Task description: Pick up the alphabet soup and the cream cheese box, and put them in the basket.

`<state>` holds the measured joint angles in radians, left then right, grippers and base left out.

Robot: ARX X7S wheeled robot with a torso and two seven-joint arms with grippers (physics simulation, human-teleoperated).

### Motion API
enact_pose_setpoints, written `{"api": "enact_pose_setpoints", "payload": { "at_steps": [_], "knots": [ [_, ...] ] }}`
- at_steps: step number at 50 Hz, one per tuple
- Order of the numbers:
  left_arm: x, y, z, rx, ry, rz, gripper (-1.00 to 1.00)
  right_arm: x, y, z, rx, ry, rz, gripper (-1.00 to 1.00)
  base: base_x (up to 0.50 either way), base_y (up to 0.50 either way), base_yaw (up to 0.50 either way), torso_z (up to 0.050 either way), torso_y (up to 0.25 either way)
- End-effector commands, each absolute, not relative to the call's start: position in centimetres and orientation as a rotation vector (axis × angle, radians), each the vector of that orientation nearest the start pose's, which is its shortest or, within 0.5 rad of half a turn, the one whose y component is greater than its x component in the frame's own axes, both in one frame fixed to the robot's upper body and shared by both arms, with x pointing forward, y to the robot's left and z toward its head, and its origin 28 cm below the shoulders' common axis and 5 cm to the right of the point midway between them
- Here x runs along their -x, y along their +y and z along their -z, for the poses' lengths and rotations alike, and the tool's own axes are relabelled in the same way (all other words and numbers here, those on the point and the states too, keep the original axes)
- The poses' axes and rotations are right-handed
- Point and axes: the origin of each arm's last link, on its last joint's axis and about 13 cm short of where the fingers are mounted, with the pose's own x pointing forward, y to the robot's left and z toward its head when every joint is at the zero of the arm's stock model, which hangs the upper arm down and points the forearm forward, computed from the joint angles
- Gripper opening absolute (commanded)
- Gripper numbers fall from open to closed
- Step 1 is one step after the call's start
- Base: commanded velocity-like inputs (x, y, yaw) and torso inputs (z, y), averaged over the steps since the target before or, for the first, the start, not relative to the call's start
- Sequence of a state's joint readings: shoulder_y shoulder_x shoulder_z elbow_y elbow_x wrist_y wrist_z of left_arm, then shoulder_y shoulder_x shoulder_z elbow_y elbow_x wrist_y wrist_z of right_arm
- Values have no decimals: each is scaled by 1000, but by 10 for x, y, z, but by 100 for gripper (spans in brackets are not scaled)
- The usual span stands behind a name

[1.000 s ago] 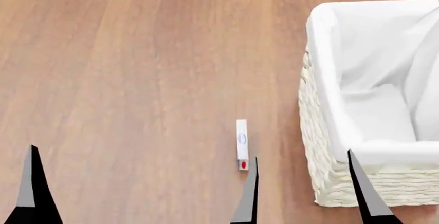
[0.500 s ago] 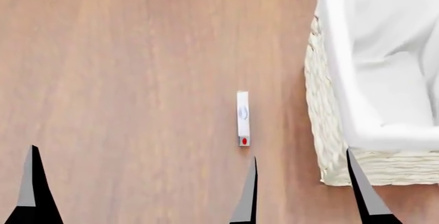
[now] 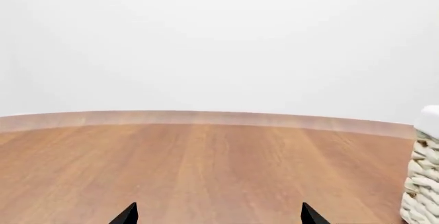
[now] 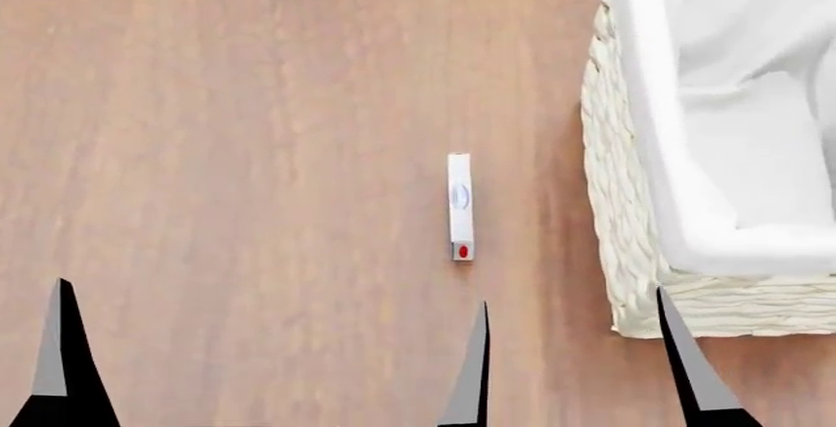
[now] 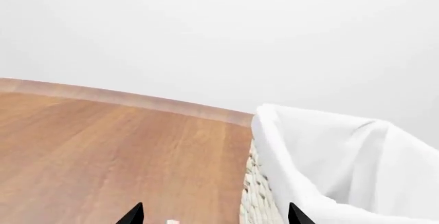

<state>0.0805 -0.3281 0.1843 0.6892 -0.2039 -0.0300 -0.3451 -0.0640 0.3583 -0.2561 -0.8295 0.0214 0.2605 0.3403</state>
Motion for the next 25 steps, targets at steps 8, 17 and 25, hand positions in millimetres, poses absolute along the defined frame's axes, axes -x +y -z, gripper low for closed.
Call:
{"api": "enact_pose_setpoints", "payload": {
  "at_steps": [8, 17, 25],
  "knots": [
    [-171, 209, -133, 49, -503, 13, 100, -162, -95, -144, 155, -467, -26, 100, 0, 0, -251, 0, 0],
    [-171, 209, -133, 46, -502, 17, 100, -162, -96, -144, 156, -468, -24, 100, 0, 0, -256, 0, 0],
    [-171, 209, -134, 49, -507, 18, 100, -161, -96, -145, 158, -467, -25, 100, 0, 0, -257, 0, 0]
  ]
}}
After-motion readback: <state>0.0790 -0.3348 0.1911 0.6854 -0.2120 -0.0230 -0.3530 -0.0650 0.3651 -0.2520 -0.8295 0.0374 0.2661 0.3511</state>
